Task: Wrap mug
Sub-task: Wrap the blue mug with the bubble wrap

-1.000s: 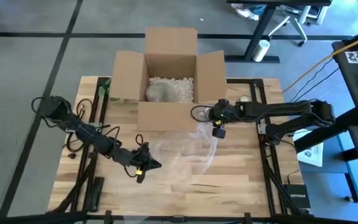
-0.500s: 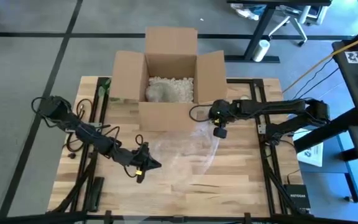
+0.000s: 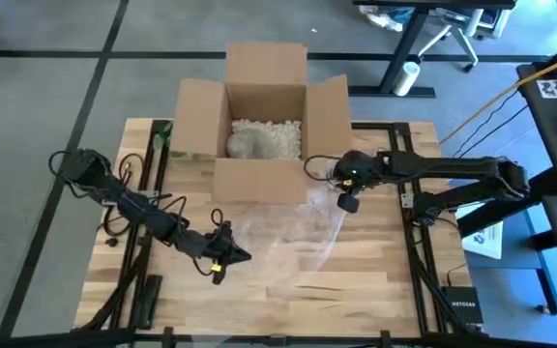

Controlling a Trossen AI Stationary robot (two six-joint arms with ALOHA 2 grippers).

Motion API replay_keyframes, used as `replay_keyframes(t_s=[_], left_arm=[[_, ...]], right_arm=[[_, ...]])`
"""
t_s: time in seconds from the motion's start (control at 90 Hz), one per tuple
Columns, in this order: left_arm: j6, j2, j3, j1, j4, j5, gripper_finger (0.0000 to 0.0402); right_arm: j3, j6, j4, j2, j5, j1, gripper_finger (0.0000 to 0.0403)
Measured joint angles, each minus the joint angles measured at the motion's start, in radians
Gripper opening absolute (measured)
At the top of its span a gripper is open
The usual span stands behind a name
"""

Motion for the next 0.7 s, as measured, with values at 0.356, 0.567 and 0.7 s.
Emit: replay_keyframes(t_s=[0.356, 0.567, 0.7], left_arm=[[-0.128, 0.000, 0.000, -0.015, -0.013, -0.005, 0.0000], [-0.238, 0.001, 0.000, -0.068, -0.054, -0.067, 0.0000], [-0.281, 0.001, 0.000, -0.128, -0.058, -0.126, 0.0000]], right_arm=[[0.122, 0.226, -0.055, 0.089, -0.029, 0.303, 0.0002], [0.167, 0.247, 0.126, 0.227, -0.030, 0.447, 0.0002], [0.208, 0.229, 0.182, 0.324, -0.023, 0.469, 0.0002]])
